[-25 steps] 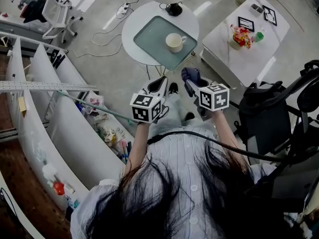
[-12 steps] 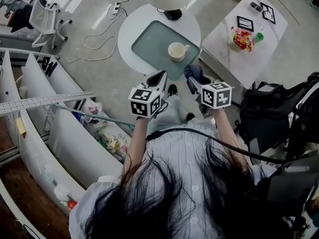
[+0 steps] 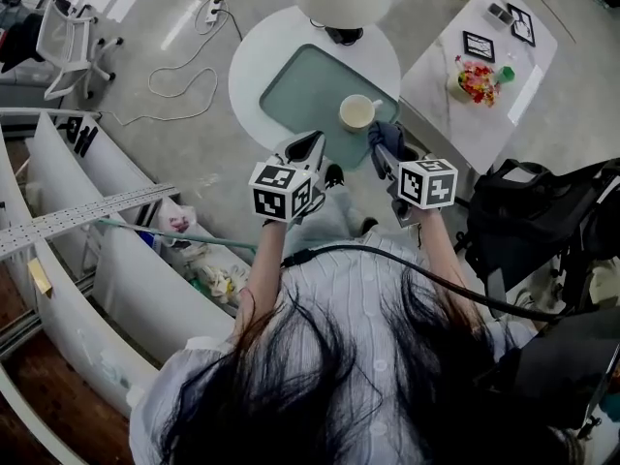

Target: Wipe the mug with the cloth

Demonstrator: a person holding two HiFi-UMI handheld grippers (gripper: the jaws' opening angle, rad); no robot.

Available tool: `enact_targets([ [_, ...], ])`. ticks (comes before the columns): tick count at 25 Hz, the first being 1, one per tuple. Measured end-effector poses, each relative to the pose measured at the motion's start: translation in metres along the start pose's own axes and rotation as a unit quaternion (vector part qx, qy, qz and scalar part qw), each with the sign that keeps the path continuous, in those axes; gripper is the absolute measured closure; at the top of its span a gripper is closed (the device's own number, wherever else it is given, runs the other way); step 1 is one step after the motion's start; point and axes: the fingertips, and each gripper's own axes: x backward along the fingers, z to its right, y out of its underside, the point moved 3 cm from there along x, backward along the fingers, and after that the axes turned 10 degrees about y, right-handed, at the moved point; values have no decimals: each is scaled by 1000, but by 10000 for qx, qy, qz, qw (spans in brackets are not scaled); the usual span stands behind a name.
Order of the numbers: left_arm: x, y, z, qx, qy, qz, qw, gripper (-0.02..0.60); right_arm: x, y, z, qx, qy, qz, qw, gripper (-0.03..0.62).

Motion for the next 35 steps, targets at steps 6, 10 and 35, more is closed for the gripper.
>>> enact_targets([
  [6,-8,-3,-22,-55,293,-222,9993,561,-13,-7,9,-127,372,25,9992,500],
  [10,-14,-5,-32,-74,409,-320,9986,561,-20,-10,21,-31,659,10,9978,500],
  [35,-119,-32,-22,-2635,1414,-2545,9197,557,-78,-1,57,1387,185,-748,9873,500],
])
